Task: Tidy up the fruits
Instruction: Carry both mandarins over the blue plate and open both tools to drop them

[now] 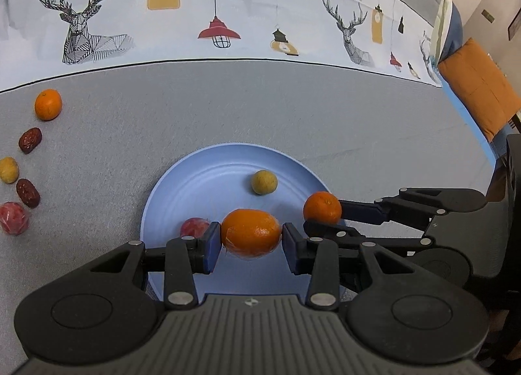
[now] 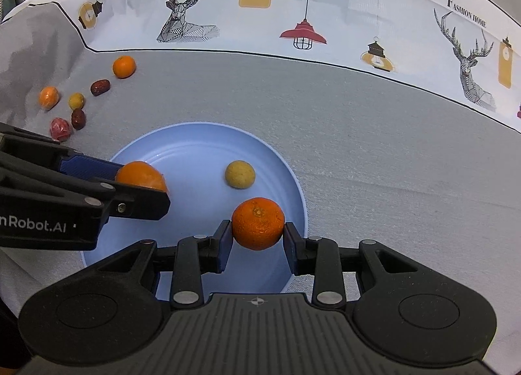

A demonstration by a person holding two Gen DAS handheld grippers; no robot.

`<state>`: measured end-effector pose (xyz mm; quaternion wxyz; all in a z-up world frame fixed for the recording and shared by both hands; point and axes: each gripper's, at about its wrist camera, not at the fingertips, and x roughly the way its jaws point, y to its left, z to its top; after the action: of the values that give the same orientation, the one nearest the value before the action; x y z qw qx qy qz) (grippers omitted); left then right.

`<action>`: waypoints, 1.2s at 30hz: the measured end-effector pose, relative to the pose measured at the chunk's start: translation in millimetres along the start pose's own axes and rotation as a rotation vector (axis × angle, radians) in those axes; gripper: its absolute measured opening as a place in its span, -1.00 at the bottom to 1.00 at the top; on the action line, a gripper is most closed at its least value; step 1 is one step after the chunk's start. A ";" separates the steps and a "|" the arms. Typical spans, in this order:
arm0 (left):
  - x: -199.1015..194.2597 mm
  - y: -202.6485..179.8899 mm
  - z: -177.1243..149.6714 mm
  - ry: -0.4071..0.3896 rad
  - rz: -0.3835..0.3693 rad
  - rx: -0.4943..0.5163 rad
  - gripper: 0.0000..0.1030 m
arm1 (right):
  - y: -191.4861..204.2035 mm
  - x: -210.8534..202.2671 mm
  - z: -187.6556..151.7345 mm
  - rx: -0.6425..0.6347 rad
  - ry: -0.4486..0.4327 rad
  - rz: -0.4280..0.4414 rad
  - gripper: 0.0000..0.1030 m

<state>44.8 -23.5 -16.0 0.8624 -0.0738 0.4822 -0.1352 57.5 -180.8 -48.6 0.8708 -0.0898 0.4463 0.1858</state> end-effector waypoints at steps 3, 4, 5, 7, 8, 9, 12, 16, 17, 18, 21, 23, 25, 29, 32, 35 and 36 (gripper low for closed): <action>0.9 -0.7 0.3 0.004 0.001 0.005 -0.14 | -0.6 -0.1 -0.1 0.002 -0.002 -0.004 -0.32; 1.2 -0.7 0.4 0.006 0.002 0.007 -0.14 | -0.9 -0.2 0.0 0.003 -0.004 -0.005 -0.32; 1.1 -0.9 0.2 0.006 0.002 0.008 -0.14 | -1.3 -0.1 0.1 0.004 -0.004 -0.005 -0.32; 0.7 -0.7 0.0 0.004 0.002 0.007 -0.14 | -0.6 0.1 0.0 0.004 -0.004 -0.006 -0.32; 0.6 -0.5 0.0 0.004 0.001 0.006 -0.14 | -0.2 -0.1 -0.1 0.003 -0.005 -0.006 -0.32; 0.7 -0.8 -0.2 0.003 0.001 0.006 -0.14 | 0.1 -0.1 -0.1 0.001 -0.005 -0.006 -0.32; 0.6 -0.8 0.0 0.003 0.000 0.008 -0.14 | 0.5 0.2 0.0 -0.002 -0.006 -0.007 -0.32; 0.4 -1.1 0.0 0.003 0.001 0.008 -0.14 | 0.5 0.4 0.1 -0.003 -0.005 -0.009 -0.32; 0.3 -1.0 0.1 0.003 0.000 0.008 -0.14 | 0.5 0.5 0.1 -0.003 -0.005 -0.009 -0.32; 0.3 -0.9 0.1 0.003 0.000 0.009 -0.14 | 0.5 0.5 0.1 -0.004 -0.004 -0.009 -0.32; 0.2 -1.1 0.3 0.003 0.001 0.011 -0.14 | 0.6 0.3 0.2 -0.004 -0.006 -0.009 -0.32; 0.4 -1.7 0.5 0.004 0.000 0.011 -0.14 | 0.5 0.2 0.3 -0.004 -0.006 -0.010 -0.32; 0.3 -2.3 0.2 0.003 0.001 0.012 -0.14 | 0.8 0.3 0.2 -0.004 -0.007 -0.011 -0.32; 0.3 -2.7 0.1 0.003 0.002 0.012 -0.14 | 2.8 0.3 0.2 -0.009 -0.009 -0.010 -0.32; 0.4 -2.6 0.1 0.003 0.001 0.012 -0.14 | 3.4 0.4 0.9 -0.013 -0.010 -0.010 -0.31; 0.3 -2.5 0.0 0.003 0.000 0.012 -0.14 | 3.5 0.0 1.0 -0.012 -0.010 -0.011 -0.32; 0.3 -2.6 0.0 0.004 -0.001 0.013 -0.14 | 3.6 0.1 0.9 -0.013 -0.010 -0.011 -0.32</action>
<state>44.5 -26.1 -15.6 0.8619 -0.0682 0.4829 -0.1388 56.8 -177.1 -48.1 0.8735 -0.0968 0.4401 0.1843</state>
